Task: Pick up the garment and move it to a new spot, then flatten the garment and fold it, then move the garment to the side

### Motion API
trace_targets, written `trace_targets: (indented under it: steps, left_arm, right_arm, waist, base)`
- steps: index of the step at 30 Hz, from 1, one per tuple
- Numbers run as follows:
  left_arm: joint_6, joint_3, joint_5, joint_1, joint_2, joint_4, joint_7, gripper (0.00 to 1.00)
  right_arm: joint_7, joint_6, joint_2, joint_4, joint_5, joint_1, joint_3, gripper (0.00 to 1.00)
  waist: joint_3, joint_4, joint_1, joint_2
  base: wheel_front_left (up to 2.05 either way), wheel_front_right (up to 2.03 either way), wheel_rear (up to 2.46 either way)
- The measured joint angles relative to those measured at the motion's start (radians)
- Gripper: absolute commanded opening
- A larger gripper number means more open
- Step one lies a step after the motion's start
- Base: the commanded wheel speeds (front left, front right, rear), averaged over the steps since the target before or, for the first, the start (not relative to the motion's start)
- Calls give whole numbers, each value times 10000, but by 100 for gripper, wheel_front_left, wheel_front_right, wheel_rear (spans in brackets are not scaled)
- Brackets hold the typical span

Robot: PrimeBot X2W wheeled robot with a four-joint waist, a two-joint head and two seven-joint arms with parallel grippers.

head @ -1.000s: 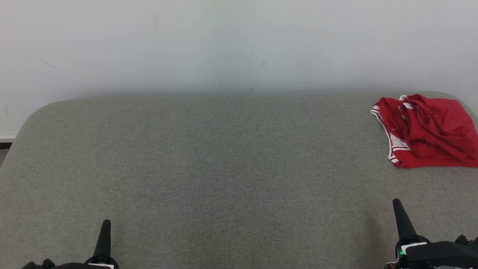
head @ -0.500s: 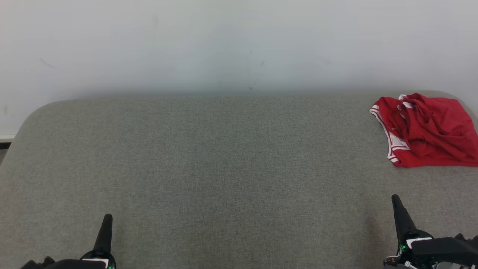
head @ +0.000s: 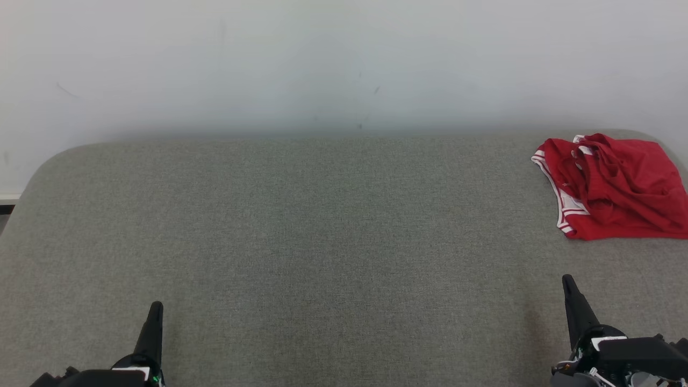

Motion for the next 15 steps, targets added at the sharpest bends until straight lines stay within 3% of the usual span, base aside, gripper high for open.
trace_targets:
  steps: [15]
  left_arm:
    - [-84, 136, -953, -163, -107, 29, 247, 0]
  right_arm:
    - [245, 0, 56, 79, 980, -196, -88, 0]
  waist:
    - [19, -20, 0, 0]
  base:
    - [0, 0, 0]
